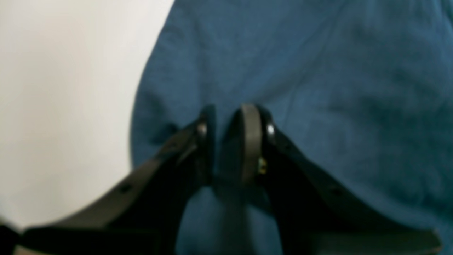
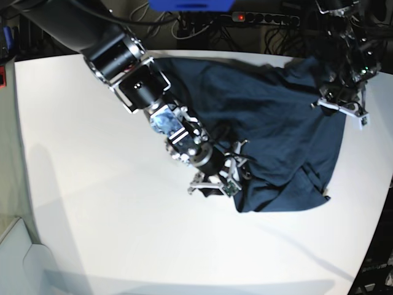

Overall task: Layout the t-shirt on the table in an organized manner, then fold the t-shirt properly
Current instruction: 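Drag the hem with the right gripper away from the left gripper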

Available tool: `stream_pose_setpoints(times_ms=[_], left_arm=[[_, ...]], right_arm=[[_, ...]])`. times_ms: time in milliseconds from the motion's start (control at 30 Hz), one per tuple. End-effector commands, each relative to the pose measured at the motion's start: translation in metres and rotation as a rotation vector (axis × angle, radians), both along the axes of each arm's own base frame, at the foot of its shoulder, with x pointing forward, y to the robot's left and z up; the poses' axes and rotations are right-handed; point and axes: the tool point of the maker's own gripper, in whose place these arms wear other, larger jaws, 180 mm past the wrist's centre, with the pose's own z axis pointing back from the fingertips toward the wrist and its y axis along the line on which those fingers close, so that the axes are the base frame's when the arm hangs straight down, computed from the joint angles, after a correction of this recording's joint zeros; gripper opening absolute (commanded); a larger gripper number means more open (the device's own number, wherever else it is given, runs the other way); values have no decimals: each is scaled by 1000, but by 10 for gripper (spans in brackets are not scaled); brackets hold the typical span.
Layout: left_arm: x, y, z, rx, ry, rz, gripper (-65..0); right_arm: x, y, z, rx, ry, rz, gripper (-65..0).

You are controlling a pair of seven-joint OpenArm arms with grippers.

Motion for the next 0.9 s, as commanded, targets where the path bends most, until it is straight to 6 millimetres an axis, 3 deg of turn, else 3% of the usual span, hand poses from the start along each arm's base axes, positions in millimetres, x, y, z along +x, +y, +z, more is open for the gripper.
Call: stream_pose_setpoints(times_ms=[0,167,267,433,733,867], left_arm=[[-18,17,-1,35,66,17,-527],[-19,62,24,93,28,79,-527],[-17,72,31,95,11,94,-527],[0,65,38,77,-35,90,-527],[2,52,32,39,-42,98,-527],[7,24,20,10,-17,27,-527]], right_arm=[[13,9,28,52,-68,5,-277],[15,12,36,63,-86,8,-277],[16,14,42,71,-97,10,-277],[9,16,38,79,-90,15,-277],[-10,28,27,66,-75,62,-277],[-27,46,24,35,-93,145,-277]])
